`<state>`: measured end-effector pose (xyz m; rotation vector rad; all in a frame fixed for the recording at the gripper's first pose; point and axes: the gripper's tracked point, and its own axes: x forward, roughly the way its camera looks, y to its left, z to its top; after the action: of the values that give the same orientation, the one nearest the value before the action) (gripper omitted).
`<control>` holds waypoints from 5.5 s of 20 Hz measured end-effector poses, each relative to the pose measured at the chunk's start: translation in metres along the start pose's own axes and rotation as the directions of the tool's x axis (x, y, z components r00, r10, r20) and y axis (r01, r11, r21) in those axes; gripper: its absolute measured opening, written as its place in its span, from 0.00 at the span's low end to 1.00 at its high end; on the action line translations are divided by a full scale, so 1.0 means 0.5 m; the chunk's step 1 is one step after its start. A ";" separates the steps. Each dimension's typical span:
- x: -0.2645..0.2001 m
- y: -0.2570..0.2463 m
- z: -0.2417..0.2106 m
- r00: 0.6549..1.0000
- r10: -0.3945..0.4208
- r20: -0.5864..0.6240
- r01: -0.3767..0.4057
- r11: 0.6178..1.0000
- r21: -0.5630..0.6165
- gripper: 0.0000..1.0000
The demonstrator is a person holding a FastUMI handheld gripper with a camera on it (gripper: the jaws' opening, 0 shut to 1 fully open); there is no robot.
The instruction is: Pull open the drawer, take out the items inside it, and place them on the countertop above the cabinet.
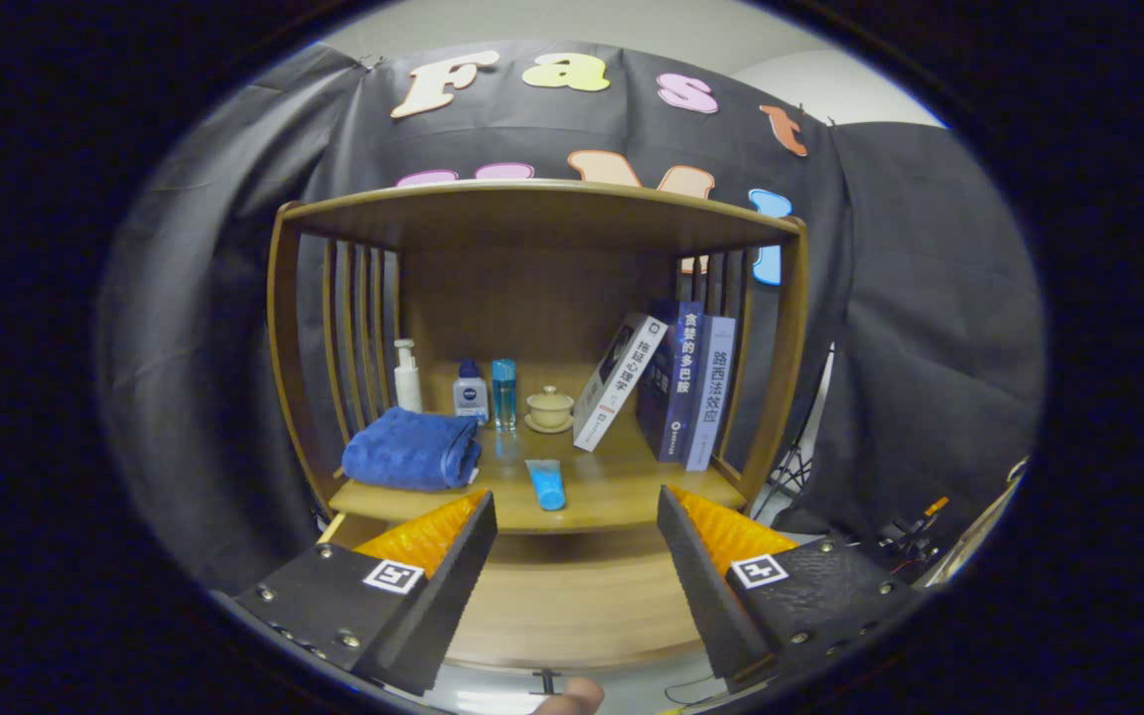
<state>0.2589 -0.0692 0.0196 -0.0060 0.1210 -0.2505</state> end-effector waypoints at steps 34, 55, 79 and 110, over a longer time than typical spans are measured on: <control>-0.010 0.070 -0.511 0.993 0.104 -0.057 -0.103 0.994 0.021 0.97; 0.220 0.096 -0.453 0.986 0.144 -0.082 -0.138 0.988 0.075 0.97; 0.264 0.120 -0.404 0.986 0.122 -0.113 -0.117 0.992 0.047 0.99; -0.259 0.082 0.001 0.990 0.117 0.077 -0.119 0.993 0.024 0.99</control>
<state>0.1444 0.0026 0.0346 0.0199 0.0427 -0.1331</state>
